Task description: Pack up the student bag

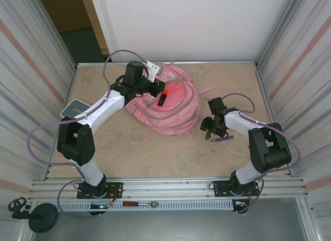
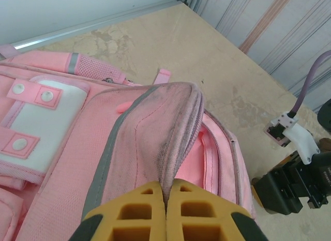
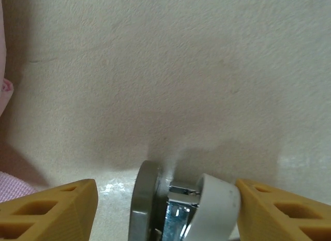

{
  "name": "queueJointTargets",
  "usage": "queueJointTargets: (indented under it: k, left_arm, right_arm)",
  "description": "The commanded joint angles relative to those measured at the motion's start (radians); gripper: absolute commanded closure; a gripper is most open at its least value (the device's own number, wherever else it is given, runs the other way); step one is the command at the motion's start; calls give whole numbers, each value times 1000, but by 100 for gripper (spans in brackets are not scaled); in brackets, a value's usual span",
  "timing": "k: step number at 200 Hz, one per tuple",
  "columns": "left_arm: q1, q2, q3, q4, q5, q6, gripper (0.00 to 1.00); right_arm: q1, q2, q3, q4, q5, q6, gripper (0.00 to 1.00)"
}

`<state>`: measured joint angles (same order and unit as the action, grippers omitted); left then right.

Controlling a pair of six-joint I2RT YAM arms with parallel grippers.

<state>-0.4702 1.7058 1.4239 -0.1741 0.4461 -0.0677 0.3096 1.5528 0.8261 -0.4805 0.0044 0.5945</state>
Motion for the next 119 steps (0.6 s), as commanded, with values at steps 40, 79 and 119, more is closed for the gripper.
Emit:
queueJointTargets:
  k: [40, 79, 119]
  left_arm:
    - [7, -67, 2, 85, 31, 21, 100]
    - [8, -73, 5, 85, 29, 25, 100]
    - [8, -78, 3, 100, 44, 8, 100]
  right_arm:
    - [61, -44, 15, 31, -37, 28, 63]
    - [42, -235, 66, -36, -72, 28, 75]
    - [29, -325, 148, 40, -219, 99, 71]
